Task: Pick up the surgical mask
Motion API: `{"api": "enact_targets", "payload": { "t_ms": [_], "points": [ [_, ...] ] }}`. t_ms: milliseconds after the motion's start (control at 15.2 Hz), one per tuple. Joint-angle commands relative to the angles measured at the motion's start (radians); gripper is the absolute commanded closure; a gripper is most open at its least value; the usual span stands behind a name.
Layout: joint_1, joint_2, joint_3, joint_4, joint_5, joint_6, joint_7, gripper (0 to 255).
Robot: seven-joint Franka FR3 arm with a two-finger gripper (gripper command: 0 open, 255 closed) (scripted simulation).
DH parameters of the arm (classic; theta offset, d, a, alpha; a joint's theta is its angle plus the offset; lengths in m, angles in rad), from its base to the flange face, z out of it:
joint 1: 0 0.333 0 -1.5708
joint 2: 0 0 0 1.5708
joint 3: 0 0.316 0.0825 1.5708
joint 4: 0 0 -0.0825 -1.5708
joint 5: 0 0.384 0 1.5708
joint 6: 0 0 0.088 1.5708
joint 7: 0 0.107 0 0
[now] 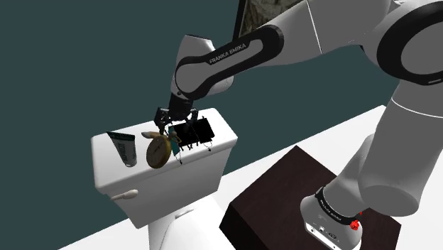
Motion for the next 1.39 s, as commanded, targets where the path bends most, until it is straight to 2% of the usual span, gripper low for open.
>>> {"api": "enact_targets", "payload": {
  "t_ms": [0,594,1320],
  "points": [
    [0.001,0.005,0.0,0.002,-0.001,0.003,0.0,255],
    [0.0,0.003,0.0,-0.001,0.0,0.004,-0.001,255],
    [-0.004,-0.077,-0.003,0.048,-0.011,-0.122,0.033,255]
  ]
}}
